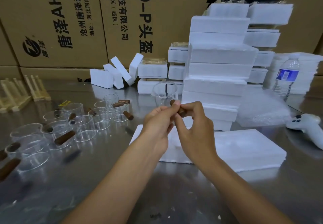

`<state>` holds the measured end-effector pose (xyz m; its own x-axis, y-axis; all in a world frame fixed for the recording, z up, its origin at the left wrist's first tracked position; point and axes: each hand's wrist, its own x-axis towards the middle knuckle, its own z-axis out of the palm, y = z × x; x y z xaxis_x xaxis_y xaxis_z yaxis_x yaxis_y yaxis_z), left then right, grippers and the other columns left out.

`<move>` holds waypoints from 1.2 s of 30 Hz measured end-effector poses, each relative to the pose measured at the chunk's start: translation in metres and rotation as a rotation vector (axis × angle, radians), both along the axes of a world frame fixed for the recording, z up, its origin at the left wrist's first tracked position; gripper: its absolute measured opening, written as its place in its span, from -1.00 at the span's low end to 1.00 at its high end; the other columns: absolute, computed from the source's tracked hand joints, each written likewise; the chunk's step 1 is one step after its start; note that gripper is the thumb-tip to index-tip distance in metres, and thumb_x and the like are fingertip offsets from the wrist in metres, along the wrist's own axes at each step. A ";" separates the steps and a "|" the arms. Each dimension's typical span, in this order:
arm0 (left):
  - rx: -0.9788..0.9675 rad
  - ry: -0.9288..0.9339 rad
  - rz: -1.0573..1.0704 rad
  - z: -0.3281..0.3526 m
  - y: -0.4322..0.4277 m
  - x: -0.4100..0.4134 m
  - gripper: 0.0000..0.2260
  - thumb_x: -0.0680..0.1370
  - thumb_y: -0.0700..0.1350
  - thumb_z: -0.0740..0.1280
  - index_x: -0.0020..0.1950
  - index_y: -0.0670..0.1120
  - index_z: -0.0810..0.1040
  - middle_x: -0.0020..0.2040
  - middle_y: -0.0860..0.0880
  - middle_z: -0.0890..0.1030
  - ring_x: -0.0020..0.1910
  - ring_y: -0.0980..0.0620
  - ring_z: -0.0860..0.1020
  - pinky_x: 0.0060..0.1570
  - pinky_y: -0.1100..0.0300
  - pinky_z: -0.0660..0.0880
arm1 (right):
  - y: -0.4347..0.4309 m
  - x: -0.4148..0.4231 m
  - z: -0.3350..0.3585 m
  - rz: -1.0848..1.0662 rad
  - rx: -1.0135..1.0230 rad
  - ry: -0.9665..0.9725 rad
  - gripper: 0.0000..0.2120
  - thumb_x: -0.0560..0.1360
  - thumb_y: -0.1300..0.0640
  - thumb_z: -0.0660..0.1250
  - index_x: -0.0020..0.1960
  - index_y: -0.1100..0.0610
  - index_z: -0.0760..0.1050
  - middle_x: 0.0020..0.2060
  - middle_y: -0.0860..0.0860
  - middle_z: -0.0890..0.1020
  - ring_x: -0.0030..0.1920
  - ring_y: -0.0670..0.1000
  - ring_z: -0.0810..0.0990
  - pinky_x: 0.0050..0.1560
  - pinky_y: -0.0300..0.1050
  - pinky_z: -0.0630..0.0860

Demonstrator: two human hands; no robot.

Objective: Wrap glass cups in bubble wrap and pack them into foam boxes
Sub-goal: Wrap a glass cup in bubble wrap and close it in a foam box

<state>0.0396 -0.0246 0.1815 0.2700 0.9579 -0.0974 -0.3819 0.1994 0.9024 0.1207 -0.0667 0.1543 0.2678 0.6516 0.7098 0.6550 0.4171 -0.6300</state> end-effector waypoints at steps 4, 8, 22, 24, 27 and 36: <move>0.134 0.056 -0.035 -0.009 -0.005 0.010 -0.78 0.44 -0.03 0.46 -0.06 -0.11 0.53 0.03 -0.11 0.68 0.11 -0.02 0.62 0.24 0.07 0.46 | -0.001 0.019 0.004 -0.057 0.030 0.110 -0.77 0.54 0.09 0.30 -0.11 -0.19 0.29 -0.20 -0.25 0.56 -0.09 -0.30 0.53 -0.16 -0.51 0.37; 0.179 0.168 -0.074 -0.016 -0.007 0.012 -0.44 0.18 0.25 0.44 -0.04 -0.14 0.54 -0.08 0.00 0.67 -0.02 0.07 0.65 -0.02 0.19 0.54 | -0.002 0.044 0.013 -0.057 0.019 0.395 -0.84 0.53 0.13 0.30 -0.10 -0.09 0.37 -0.19 -0.13 0.64 -0.13 -0.26 0.59 -0.18 -0.49 0.42; -0.092 -0.428 -0.305 -0.018 0.010 0.021 -0.47 0.27 0.04 0.46 0.19 -0.12 0.54 0.07 -0.15 0.63 -0.03 -0.16 0.66 -0.08 0.05 0.63 | -0.010 0.084 0.014 0.246 -0.243 0.632 -0.91 0.56 0.14 0.25 -0.03 0.07 0.52 -0.29 -0.03 0.69 -0.18 -0.09 0.67 -0.09 -0.15 0.47; -0.085 -0.439 -0.311 -0.022 0.012 0.019 -0.55 0.30 0.01 0.44 0.13 -0.15 0.55 0.01 -0.15 0.66 -0.06 -0.15 0.67 -0.09 0.08 0.63 | -0.009 0.084 0.014 0.260 -0.258 0.628 -0.92 0.55 0.14 0.26 -0.02 0.08 0.53 -0.29 -0.02 0.70 -0.18 -0.08 0.67 -0.09 -0.16 0.48; -0.052 -0.423 -0.287 -0.023 0.014 0.017 -0.54 0.32 0.03 0.42 0.15 -0.15 0.54 0.03 -0.15 0.67 -0.04 -0.13 0.67 -0.07 0.11 0.62 | -0.007 0.083 0.016 0.260 -0.276 0.586 -0.93 0.53 0.14 0.29 -0.01 0.08 0.53 -0.27 -0.01 0.71 -0.19 -0.07 0.67 -0.08 -0.15 0.48; -0.027 -0.490 -0.301 -0.022 0.018 0.011 -0.67 0.34 0.03 0.42 -0.02 -0.15 0.68 0.05 -0.16 0.65 -0.05 -0.14 0.65 -0.08 0.09 0.62 | -0.011 0.095 0.028 0.225 -0.309 0.364 -0.93 0.51 0.09 0.32 -0.02 0.03 0.54 -0.26 -0.04 0.71 -0.21 -0.11 0.66 -0.08 -0.20 0.46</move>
<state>0.0506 -0.0062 0.1591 0.5502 0.8307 0.0847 -0.6771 0.3845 0.6274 0.2155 -0.0777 0.1825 0.2899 0.8857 0.3626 0.2867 0.2811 -0.9159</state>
